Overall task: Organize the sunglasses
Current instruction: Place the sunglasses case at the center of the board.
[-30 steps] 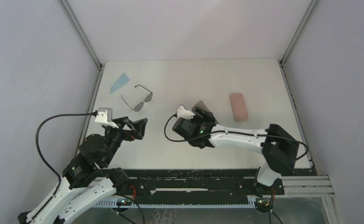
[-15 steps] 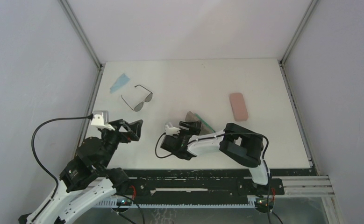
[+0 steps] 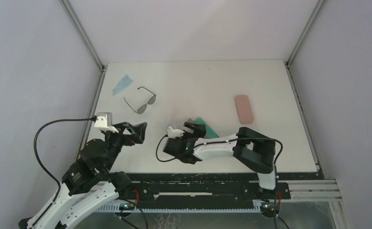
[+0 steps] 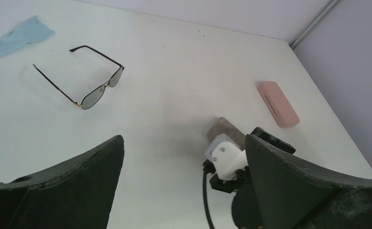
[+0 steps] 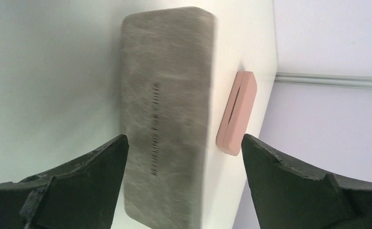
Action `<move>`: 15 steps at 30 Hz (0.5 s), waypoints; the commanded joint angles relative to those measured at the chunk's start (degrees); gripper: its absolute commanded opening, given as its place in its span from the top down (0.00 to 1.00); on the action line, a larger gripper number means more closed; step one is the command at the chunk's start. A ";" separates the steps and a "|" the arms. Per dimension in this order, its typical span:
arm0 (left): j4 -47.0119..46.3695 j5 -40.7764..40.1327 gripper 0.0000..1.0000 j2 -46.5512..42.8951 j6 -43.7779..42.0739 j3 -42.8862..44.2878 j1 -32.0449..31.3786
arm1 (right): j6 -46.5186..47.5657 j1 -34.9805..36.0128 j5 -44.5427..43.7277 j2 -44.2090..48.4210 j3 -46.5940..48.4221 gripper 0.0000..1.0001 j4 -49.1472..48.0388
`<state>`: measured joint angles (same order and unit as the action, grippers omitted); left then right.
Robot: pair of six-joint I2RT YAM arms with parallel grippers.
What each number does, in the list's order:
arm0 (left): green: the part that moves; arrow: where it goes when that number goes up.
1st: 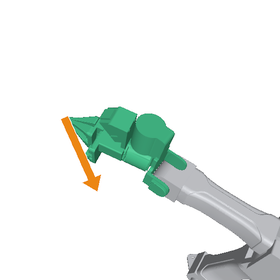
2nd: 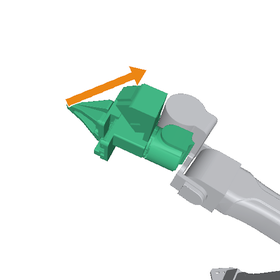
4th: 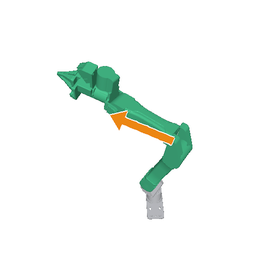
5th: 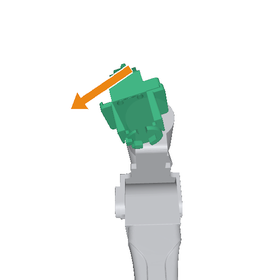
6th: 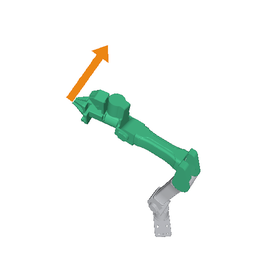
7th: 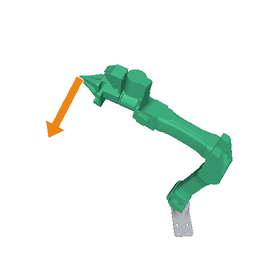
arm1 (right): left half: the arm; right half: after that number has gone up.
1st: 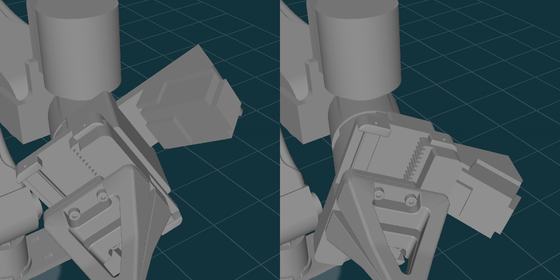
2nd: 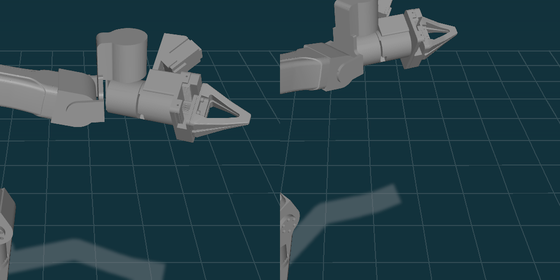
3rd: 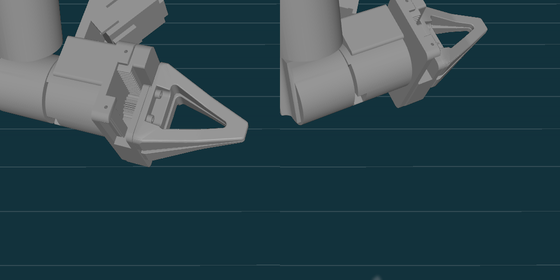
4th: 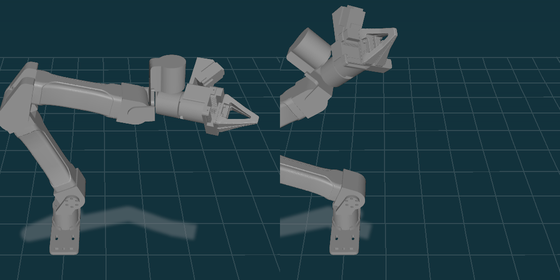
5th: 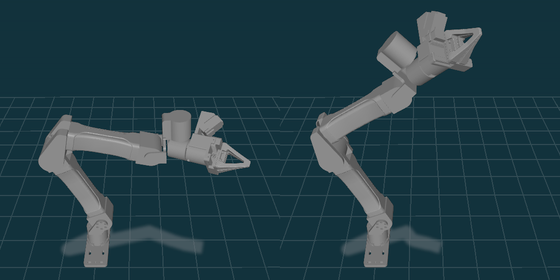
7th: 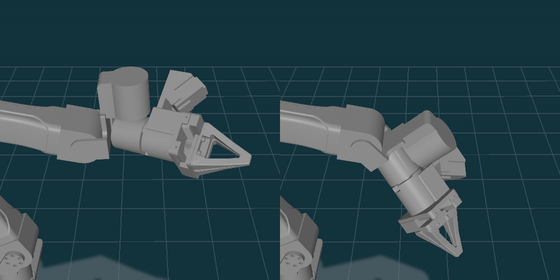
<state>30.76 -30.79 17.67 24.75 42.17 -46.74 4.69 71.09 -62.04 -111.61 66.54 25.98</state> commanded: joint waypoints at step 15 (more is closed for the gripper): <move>-6.22 7.15 0.00 11.54 3.98 -2.80 -0.06 | -19.08 -11.81 31.44 39.81 -11.96 0.17 -5.96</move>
<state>28.27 -27.40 24.93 26.65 41.08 -46.74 -5.28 67.72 -36.42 -74.13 56.99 19.92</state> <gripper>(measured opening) 0.996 0.854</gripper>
